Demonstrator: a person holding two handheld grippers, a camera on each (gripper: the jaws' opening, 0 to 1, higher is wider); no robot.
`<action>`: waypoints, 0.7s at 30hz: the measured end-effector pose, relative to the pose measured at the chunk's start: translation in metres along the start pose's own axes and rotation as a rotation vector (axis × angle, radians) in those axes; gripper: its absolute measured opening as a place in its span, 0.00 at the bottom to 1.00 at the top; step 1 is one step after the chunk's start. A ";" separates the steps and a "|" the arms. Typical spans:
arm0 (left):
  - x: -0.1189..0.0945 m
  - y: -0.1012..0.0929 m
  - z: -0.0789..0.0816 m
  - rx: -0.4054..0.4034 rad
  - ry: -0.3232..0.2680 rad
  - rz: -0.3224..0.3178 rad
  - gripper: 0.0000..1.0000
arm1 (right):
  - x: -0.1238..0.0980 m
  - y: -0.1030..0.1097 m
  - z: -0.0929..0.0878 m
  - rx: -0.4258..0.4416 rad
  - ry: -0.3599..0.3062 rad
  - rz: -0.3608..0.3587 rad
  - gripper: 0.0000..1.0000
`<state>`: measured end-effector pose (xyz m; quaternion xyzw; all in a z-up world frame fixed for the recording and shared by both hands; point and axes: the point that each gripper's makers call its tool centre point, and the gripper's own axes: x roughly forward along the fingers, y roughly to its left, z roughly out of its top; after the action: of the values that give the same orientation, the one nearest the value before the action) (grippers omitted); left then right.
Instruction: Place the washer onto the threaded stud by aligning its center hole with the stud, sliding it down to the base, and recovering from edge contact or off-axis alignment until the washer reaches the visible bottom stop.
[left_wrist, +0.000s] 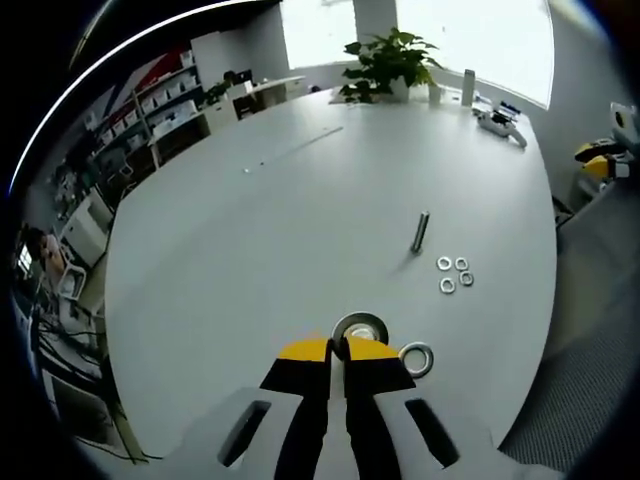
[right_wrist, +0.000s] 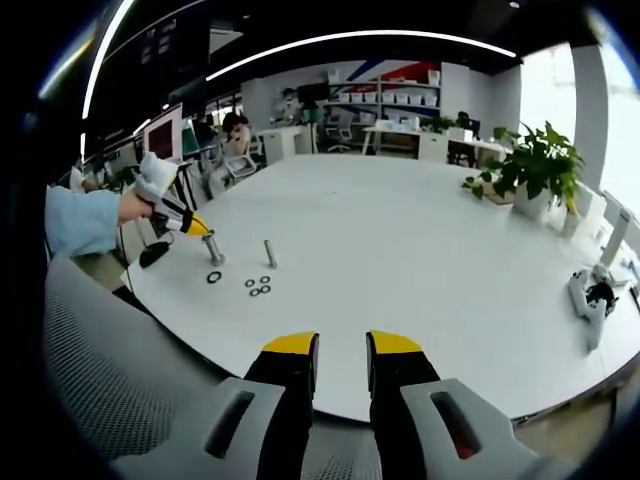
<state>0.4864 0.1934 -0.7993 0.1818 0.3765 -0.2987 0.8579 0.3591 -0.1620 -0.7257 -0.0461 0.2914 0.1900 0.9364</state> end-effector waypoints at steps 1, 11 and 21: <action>0.001 0.000 0.000 0.000 0.000 -0.002 0.02 | 0.000 0.000 0.000 0.000 0.000 0.000 0.21; 0.002 0.001 0.000 0.021 0.006 -0.007 0.02 | 0.000 0.000 0.000 0.001 0.001 0.000 0.21; 0.004 0.000 0.000 0.058 -0.005 -0.033 0.02 | 0.001 -0.001 0.000 0.004 -0.002 -0.002 0.21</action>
<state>0.4888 0.1922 -0.8017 0.1995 0.3683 -0.3240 0.8483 0.3602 -0.1630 -0.7260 -0.0442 0.2905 0.1885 0.9371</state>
